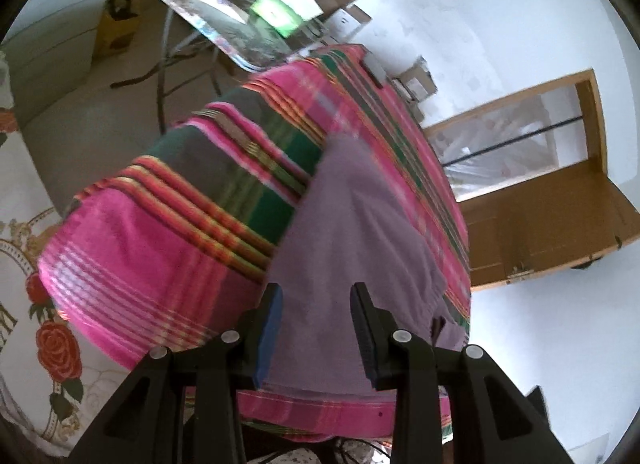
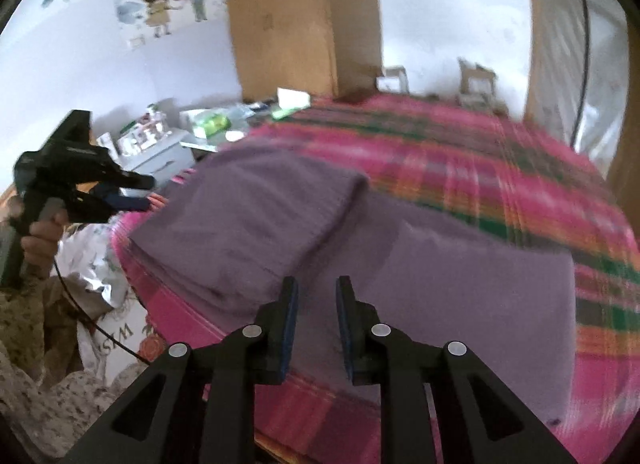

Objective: Fold clothes

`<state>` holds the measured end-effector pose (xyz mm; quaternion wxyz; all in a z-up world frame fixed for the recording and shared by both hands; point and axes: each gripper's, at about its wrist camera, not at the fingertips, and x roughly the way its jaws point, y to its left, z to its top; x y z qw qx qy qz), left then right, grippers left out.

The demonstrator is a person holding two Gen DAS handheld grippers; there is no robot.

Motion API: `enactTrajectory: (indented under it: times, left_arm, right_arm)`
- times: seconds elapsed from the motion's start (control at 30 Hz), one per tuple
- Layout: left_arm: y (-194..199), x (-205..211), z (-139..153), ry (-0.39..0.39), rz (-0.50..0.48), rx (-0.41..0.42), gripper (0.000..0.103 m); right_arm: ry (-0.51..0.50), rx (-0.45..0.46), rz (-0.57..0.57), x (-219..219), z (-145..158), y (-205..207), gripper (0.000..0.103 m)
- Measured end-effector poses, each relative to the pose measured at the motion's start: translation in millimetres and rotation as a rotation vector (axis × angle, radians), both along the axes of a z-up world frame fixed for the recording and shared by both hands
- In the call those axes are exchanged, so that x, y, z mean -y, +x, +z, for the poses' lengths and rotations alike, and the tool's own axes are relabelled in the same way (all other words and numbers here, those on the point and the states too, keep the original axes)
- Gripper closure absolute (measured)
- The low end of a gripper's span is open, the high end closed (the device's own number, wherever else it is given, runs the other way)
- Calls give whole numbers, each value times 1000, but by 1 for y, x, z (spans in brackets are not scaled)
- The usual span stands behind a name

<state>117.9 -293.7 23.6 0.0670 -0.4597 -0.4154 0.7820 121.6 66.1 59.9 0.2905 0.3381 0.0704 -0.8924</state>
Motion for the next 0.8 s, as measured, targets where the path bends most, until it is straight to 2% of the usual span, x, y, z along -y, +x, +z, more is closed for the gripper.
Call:
enactTrajectory:
  times: [0.03,0.23,0.37,0.43,0.5,0.7,0.8]
  left_arm:
    - [1,1,-1,0,2,3,68]
    - [2,4,-12,9,-15,35,68]
    - [3,2,-16,-32,-50,50,66]
    - [3,-2,-20,-43,-77,68,66]
    - [3,-4,-20,-50,-102,53,66]
    - [-2,-1,-31,88,-175,69,66]
    - [-4,2,-33,129,-186,74,66]
  right_arm:
    - [1,-17,23,8,3,2,76]
    - [24,-48,193,66,3,4,76]
    - [23,-30,284,98,-7,2,75]
    - [17,-10,315,110,-12,-2,67]
    - [24,-14,339,120,-17,-1,67]
    - [67,-62,404,151,-26,5,66]
    - [95,-84,441,166,-31,14,66]
